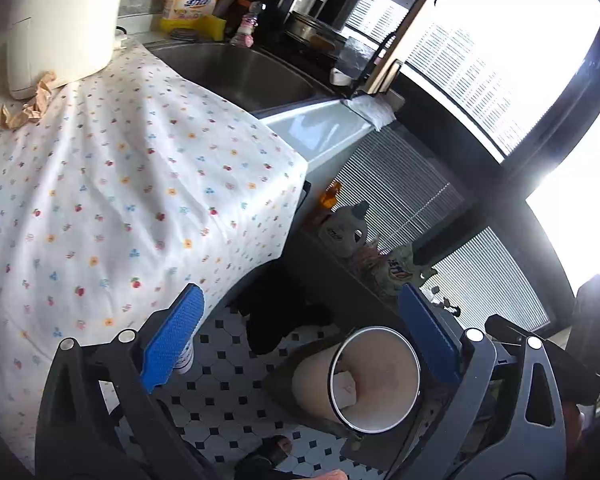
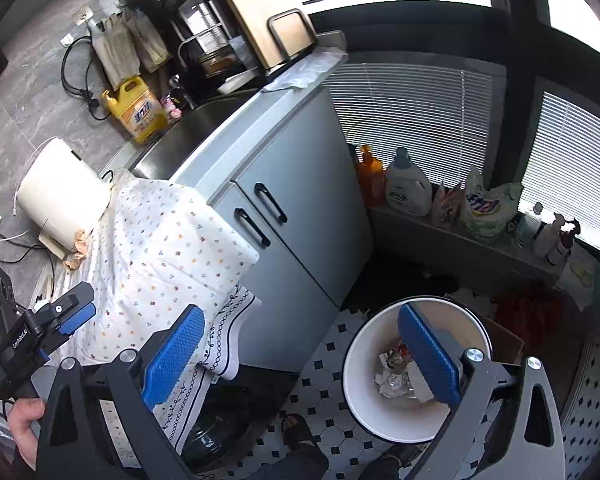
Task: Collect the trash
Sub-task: 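Move both grippers back to the counter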
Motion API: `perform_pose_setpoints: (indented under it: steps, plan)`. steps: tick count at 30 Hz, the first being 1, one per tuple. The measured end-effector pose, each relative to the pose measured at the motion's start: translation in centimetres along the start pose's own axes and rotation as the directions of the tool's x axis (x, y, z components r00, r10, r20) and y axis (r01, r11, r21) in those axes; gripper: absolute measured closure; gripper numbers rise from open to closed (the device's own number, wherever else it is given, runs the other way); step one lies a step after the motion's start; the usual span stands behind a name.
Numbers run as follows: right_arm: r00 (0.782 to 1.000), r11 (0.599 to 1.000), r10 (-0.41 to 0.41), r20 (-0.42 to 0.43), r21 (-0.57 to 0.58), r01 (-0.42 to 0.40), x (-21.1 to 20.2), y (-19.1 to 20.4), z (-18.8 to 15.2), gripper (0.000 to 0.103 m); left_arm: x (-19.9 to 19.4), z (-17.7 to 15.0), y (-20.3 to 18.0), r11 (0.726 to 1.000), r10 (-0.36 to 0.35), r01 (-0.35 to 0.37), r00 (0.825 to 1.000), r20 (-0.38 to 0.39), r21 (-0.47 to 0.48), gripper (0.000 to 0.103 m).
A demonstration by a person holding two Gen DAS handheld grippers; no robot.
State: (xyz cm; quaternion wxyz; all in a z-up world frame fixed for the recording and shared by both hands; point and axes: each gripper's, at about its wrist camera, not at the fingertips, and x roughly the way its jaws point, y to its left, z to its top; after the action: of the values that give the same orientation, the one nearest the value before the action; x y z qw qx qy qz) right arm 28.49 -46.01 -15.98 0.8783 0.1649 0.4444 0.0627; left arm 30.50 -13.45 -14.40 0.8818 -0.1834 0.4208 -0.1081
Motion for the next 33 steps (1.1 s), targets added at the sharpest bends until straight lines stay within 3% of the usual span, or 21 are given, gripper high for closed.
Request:
perform_pose_setpoints:
  steps: [7,15,24,33]
  plan:
    - [0.996,0.99,0.084,-0.04,-0.108,-0.088,3.1,8.3,0.8,0.008,-4.9,0.9,7.4,0.991,0.093,-0.083,0.992,0.084,-0.109,0.006]
    - [0.984,0.963,0.15,-0.1,-0.209,-0.168,6.5,16.8,0.6,0.008,-9.8,0.9,15.0,0.96,0.19,-0.152,0.97,0.152,-0.233,0.006]
    - [0.965,0.925,0.217,-0.145,-0.285,-0.251,9.9,25.7,-0.4,0.008,-14.9,1.0,23.0,0.915,0.302,-0.223,0.931,0.204,-0.336,0.006]
    - [0.951,0.908,0.268,-0.154,-0.29,-0.302,13.8,33.3,-0.9,0.008,-18.3,3.0,30.7,0.877,0.393,-0.286,0.89,0.232,-0.387,0.006]
